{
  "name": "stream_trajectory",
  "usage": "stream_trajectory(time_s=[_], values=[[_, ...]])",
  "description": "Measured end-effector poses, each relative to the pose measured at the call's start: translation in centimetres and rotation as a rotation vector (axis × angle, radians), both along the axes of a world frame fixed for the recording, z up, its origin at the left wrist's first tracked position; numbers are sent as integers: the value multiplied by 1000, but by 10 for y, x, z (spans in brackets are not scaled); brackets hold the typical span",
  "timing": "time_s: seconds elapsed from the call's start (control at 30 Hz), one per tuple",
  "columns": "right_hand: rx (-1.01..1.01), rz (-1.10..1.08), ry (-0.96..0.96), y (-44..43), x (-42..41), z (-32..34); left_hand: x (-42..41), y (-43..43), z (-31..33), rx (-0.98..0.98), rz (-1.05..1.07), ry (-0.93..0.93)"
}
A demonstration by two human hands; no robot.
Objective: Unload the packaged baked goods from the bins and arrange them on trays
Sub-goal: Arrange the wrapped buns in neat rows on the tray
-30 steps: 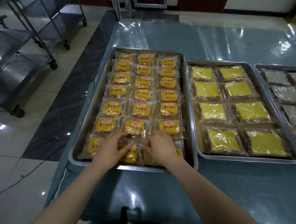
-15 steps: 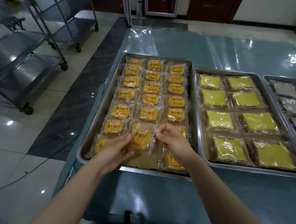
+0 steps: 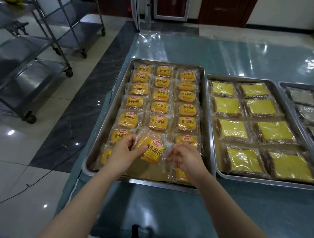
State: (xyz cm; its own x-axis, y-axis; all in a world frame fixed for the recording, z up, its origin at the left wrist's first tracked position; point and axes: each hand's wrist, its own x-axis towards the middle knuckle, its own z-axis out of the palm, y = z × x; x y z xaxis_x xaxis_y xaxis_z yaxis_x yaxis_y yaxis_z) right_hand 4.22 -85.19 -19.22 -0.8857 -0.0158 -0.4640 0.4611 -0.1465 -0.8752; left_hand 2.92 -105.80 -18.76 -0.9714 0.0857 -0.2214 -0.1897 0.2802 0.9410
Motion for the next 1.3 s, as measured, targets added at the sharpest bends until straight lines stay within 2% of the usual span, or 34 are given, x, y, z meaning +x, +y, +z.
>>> stream_trajectory(time_s=[0.13, 0.2, 0.3, 0.5, 0.6, 0.73, 0.87, 1.0, 1.07, 1.17, 1.23, 1.3], values=[[41, 52, 49, -6, 5, -4, 6, 0, -4, 86, 31, -84], [59, 9, 41, -6, 5, -6, 10, 0, -7, 114, 29, -92], [86, -58, 19, -3, 3, -9, 13, -4, -13, 107, 56, -100], [22, 47, -42, -4, 6, -15, 19, -9, -19, 142, 85, -191], [118, 31, 20, -6, 7, -17, 20, -13, -23, 106, 81, -172], [640, 45, 177, -14, 9, -22, 23, -9, -29, -82, 82, -105], [938, 197, 271, -20, 12, -26, 24, -6, -30, -428, 37, 14], [1290, 366, 388, -20, 15, -29, 22, -19, -31, -546, 4, 75], [1355, 334, 503, -23, 16, -28, 19, -26, -31, -606, 37, 184], [1241, 375, 619, -36, 10, -27, 10, -37, -35, -852, 58, 405], [1199, 513, 617, -48, 0, -30, -1, -43, -38, -976, -3, 424], [1239, 638, 633, -59, -16, -36, -13, -48, -42, -1049, -125, 351]])
